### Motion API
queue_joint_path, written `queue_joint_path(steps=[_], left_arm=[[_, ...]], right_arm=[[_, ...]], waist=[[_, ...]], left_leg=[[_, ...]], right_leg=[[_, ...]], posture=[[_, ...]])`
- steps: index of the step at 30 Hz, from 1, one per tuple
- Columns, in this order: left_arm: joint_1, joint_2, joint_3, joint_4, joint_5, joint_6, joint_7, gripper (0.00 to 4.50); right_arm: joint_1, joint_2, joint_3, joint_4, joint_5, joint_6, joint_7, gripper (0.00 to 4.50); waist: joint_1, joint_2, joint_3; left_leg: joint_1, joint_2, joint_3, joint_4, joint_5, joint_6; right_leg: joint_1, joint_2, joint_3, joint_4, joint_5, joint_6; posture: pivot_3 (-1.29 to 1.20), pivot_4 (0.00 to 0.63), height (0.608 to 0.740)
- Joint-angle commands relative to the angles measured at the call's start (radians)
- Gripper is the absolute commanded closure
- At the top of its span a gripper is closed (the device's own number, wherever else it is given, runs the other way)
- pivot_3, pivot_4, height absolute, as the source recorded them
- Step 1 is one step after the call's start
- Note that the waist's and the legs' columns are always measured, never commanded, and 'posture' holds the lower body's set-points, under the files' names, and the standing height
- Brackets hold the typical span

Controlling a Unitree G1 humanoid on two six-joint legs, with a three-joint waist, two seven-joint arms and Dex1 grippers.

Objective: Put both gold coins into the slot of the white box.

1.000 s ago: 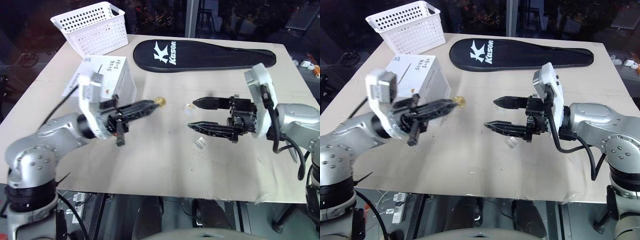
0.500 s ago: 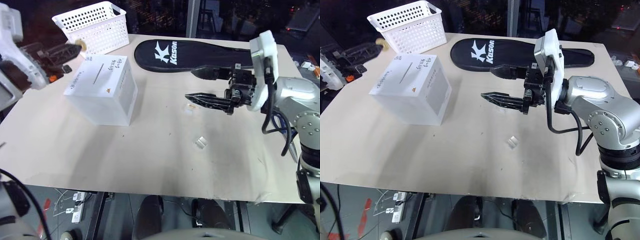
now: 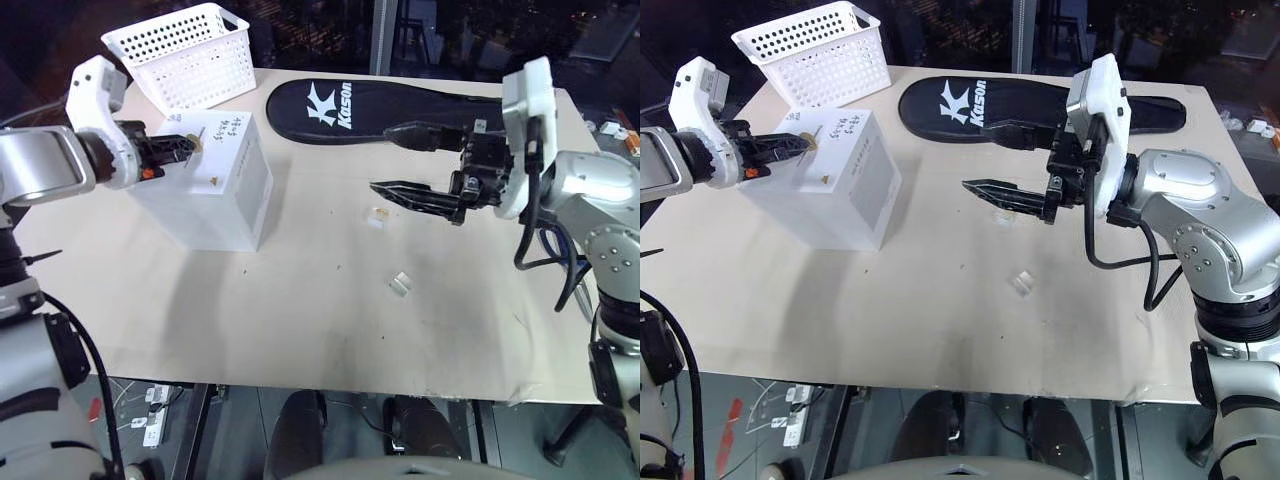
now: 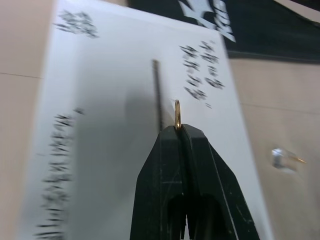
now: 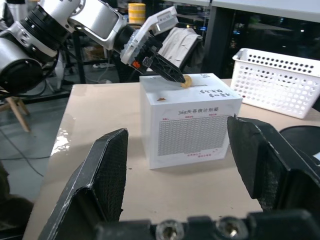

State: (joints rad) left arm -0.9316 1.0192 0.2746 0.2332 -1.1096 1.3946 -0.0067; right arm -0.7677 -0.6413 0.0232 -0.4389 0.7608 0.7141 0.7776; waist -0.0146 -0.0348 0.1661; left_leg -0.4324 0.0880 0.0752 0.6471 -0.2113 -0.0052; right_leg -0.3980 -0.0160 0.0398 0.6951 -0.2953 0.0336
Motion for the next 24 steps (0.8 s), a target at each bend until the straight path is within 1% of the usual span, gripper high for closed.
queue_joint_path(steps=[1,7,13,16,18,19,20,21,22,23,24], left_arm=[[-0.028,-0.012,0.021,0.006,0.078,0.020,-0.004,4.50],[-0.055,-0.029,0.017,-0.012,0.147,0.071,-0.042,4.50],[-0.056,-0.034,-0.003,-0.066,0.211,0.111,-0.096,4.50],[-0.050,-0.032,0.001,-0.094,0.249,0.111,-0.115,3.67],[-0.049,-0.032,0.023,-0.117,0.260,0.103,-0.131,2.70],[-0.051,-0.035,0.045,-0.130,0.259,0.091,-0.140,2.34],[-0.054,-0.043,0.077,-0.143,0.251,0.080,-0.153,1.81],[-0.048,-0.042,0.106,-0.180,0.224,0.070,-0.190,1.42],[-0.042,-0.045,0.126,-0.209,0.207,0.067,-0.216,1.42],[0.004,-0.072,0.184,-0.297,0.136,0.027,-0.298,1.42],[0.047,-0.084,0.214,-0.372,0.088,0.013,-0.355,1.42]], right_arm=[[0.005,-0.008,-0.044,-0.051,0.008,-0.013,-0.007,1.08],[0.022,-0.013,-0.051,-0.064,0.013,-0.007,-0.005,1.08],[-0.012,0.004,-0.035,-0.054,0.011,0.009,-0.023,1.08],[-0.015,0.009,-0.034,-0.053,0.011,0.012,-0.025,0.97],[-0.014,0.011,-0.035,-0.053,0.011,0.018,-0.028,0.97],[-0.016,0.013,-0.033,-0.052,0.011,0.025,-0.033,0.97],[-0.019,0.016,-0.028,-0.051,0.010,0.032,-0.039,0.97],[-0.018,0.019,-0.019,-0.047,0.010,0.064,-0.062,0.97],[-0.016,0.021,-0.014,-0.045,0.011,0.086,-0.077,0.97],[-0.013,0.039,0.025,-0.016,-0.037,0.123,-0.136,0.97],[-0.008,0.053,0.053,0.011,-0.075,0.147,-0.179,0.97]], waist=[[0.002,0.000,0.000],[-0.001,0.000,0.000],[0.000,0.000,0.000],[0.001,0.000,0.000],[0.001,0.000,0.000],[0.000,0.000,0.000],[0.000,0.000,0.000],[0.000,0.000,0.000],[0.000,-0.001,0.000],[0.000,-0.001,0.000],[-0.003,-0.001,0.000]], left_leg=[[0.000,0.000,0.000,0.000,0.000,0.000],[0.000,0.000,0.000,0.001,0.000,0.001],[0.000,0.000,0.000,0.001,0.000,0.001],[0.000,0.000,0.000,0.001,0.000,0.001],[0.000,0.000,0.000,0.001,0.000,0.001],[0.000,0.000,0.000,0.001,0.000,0.001],[0.000,0.000,0.000,0.001,0.000,0.001],[0.000,0.000,0.000,0.001,0.000,0.001],[-0.001,0.000,0.000,0.001,0.000,0.001],[-0.001,0.000,-0.001,0.001,0.000,0.001],[-0.002,0.000,0.000,0.001,0.000,0.000]], right_leg=[[0.000,0.000,0.000,0.000,0.000,0.000],[0.000,0.000,0.000,0.001,0.000,0.000],[0.000,0.000,0.000,0.001,0.000,0.000],[0.000,0.000,0.000,0.001,0.000,0.000],[0.000,0.000,0.000,0.001,0.000,0.000],[0.000,0.000,0.000,0.001,0.000,0.000],[0.000,0.000,0.000,0.001,0.000,0.000],[0.000,0.000,0.000,0.001,0.000,0.000],[0.000,0.000,0.000,0.001,0.000,0.000],[0.000,0.000,0.000,0.001,0.000,0.000],[-0.001,0.000,0.000,0.000,0.000,0.000]], posture=[[0.00,0.150,0.740],[0.00,0.150,0.740],[0.00,0.150,0.740],[0.00,0.150,0.740],[0.00,0.150,0.740],[0.00,0.150,0.740],[0.00,0.150,0.740],[0.00,0.150,0.740],[0.00,0.150,0.740],[0.00,0.150,0.740],[0.00,0.150,0.740]])
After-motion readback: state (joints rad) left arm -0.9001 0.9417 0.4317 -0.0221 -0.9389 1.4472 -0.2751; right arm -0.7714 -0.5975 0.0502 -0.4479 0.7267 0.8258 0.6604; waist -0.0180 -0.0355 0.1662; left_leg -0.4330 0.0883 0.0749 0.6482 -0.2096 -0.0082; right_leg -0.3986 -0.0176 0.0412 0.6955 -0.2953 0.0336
